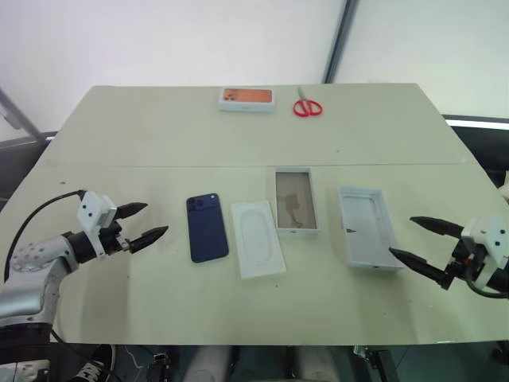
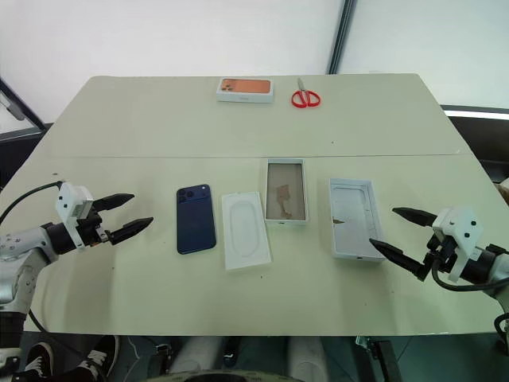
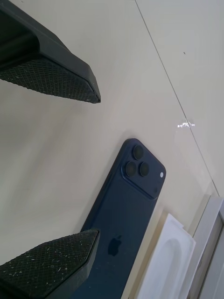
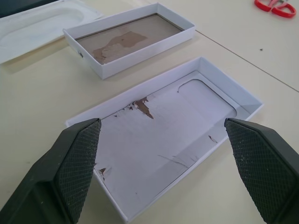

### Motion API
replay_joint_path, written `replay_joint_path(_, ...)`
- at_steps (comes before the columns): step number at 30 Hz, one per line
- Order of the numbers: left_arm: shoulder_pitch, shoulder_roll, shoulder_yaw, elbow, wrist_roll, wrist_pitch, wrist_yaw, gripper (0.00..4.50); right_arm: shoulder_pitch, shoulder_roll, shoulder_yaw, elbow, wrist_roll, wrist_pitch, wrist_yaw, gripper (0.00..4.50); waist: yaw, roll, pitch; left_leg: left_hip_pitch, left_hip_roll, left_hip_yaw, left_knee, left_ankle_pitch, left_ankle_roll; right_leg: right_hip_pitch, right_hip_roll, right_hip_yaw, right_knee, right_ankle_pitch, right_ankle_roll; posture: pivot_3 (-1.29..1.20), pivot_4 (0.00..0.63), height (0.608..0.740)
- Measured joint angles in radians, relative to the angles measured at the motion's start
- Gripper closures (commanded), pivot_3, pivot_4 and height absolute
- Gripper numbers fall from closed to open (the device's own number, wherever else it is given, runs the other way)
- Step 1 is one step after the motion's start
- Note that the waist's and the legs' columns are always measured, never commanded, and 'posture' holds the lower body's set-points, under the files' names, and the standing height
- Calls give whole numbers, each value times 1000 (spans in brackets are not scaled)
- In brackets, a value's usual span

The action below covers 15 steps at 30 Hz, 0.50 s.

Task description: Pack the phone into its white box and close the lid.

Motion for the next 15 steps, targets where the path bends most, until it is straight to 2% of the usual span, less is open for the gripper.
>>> replay_joint_path(6,2,0,0,-35,-23,51,9,0,-1,0,12,0,-3,2,1,76,0,0,0,0,0,0,0,0,0,0,0,0,0,0,0,0,150,740)
replay_joint_path(15,19,17,-48,-265,-138,363,82,0,-79,-10,85,-102,7,57,-3,76,-1,0,0,0,0,0,0,0,0,0,0,0,0,0,0,0,150,740)
